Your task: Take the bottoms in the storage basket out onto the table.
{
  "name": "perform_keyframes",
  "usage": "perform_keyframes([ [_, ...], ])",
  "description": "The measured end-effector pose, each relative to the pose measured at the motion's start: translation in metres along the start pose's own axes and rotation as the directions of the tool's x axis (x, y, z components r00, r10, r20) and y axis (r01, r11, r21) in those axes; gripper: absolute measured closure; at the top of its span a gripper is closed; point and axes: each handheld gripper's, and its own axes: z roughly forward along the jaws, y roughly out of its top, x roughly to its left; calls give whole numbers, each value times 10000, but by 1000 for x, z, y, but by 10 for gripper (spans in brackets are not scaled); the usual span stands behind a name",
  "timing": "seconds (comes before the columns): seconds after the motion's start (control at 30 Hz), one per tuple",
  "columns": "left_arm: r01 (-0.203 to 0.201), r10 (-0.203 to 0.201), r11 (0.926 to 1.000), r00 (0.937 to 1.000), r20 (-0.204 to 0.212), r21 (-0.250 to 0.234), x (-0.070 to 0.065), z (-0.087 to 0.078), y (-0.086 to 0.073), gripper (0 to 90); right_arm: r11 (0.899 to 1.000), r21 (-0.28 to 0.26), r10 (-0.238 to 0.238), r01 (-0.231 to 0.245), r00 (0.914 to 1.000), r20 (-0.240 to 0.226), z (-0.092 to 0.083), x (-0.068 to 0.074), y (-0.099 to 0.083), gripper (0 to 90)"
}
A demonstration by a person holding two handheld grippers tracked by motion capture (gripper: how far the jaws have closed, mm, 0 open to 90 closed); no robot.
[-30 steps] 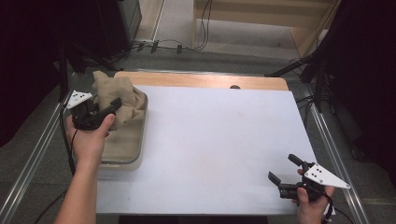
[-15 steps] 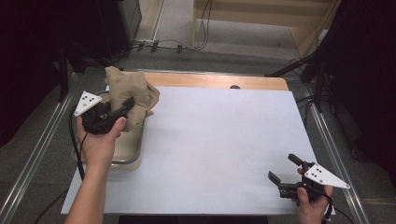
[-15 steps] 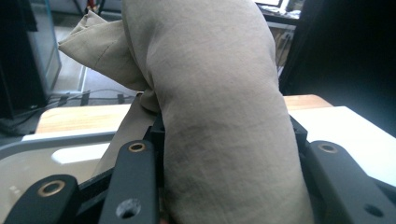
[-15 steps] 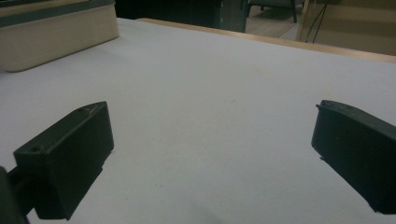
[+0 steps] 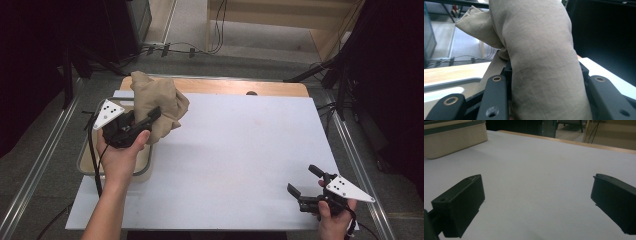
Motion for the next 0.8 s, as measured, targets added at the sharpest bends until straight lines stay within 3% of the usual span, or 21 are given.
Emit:
perform_keyframes([
  [0.2, -143, 144, 9999, 9992, 361, -42, -14, 3, -2, 536, 10000, 6, 11, -11, 10000, 38, 0, 0, 0, 0],
  [0.27, -190, 195, 9998, 9974, 695, -78, -22, 5, -2, 535, 10000, 10, -17, 17, 10000, 68, 0, 1, 0, 0],
  [0.4, -181, 194, 9997, 9950, 980, -142, -32, 8, -3, 534, 10000, 34, -15, 15, 9999, 110, 1, 1, 0, 0],
  [0.8, -299, 291, 9995, 9893, 1431, 30, -63, 24, -13, 528, 10000, 73, -12, 12, 10000, 48, 2, 2, 0, 0],
])
